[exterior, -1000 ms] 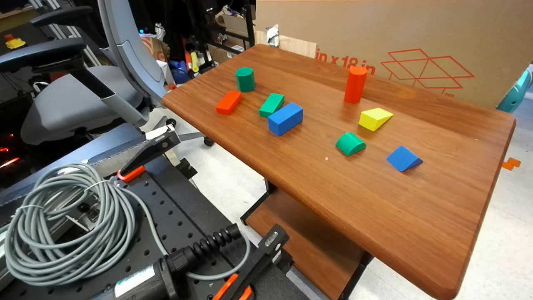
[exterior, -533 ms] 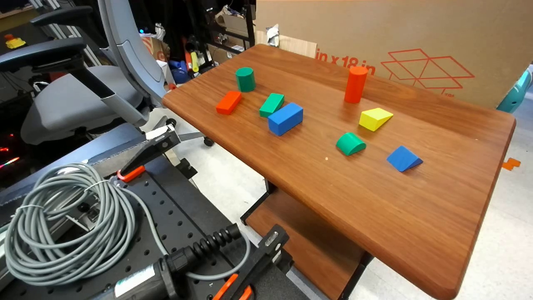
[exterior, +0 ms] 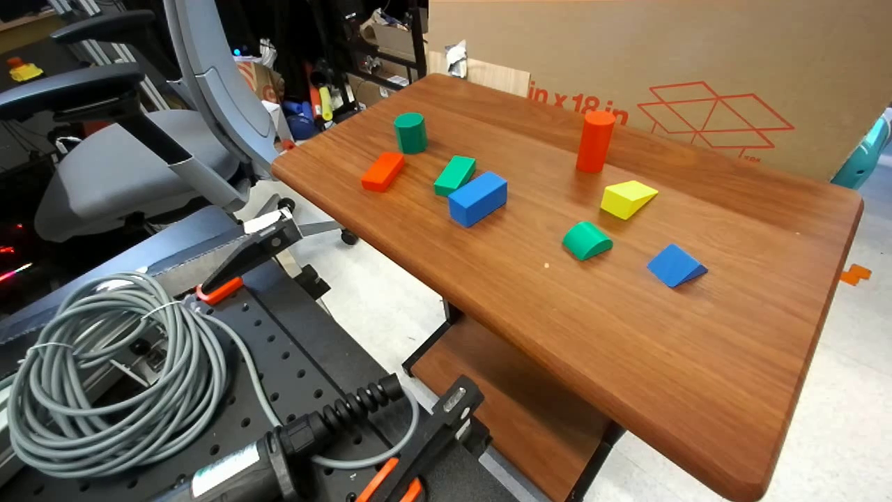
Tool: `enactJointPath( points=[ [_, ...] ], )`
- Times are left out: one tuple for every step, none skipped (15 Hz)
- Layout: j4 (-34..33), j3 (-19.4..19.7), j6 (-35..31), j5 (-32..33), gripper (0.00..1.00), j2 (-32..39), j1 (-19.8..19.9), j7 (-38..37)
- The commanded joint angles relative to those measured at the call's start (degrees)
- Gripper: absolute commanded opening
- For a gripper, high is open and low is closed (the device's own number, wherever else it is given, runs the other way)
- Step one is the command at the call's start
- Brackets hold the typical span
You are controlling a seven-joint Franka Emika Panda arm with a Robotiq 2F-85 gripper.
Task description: Put the blue block on the green block
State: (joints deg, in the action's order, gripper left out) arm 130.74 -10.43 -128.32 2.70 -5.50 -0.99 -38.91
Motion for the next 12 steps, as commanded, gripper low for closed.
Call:
enactJointPath(
  points=[
    [-5.04,2.2,1.28,4.11,1.0,6.5,-0.31,-4.85],
    [-5.66,3.01,1.0,4.83,1.0,7.7,-0.5,-5.64],
    [-6.14,3.81,0.68,5.27,1.0,8.88,-0.59,-6.07],
    [-6.59,4.54,0.9,5.27,1.0,9.82,-0.69,-6.12],
    [-6.8,5.28,0.82,5.31,1.0,10.6,-0.72,-6.03],
    [-6.7,5.97,0.37,5.18,1.0,11.28,-0.74,-5.67],
    [-6.42,6.57,-0.19,5.16,1.0,11.85,-0.8,-5.27],
    [-6.13,7.1,-0.29,4.98,1.0,12.38,-0.84,-4.79],
    [-6.06,7.53,0.46,4.43,1.0,12.94,-0.81,-3.88],
    [-5.9,7.91,0.66,4.1,1.0,13.54,-0.76,-3.09],
    [-5.74,8.28,0.69,3.86,1.0,14.07,-0.72,-2.45],
    [-5.55,8.69,0.6,3.71,1.0,14.7,-0.6,-1.63]
  ],
)
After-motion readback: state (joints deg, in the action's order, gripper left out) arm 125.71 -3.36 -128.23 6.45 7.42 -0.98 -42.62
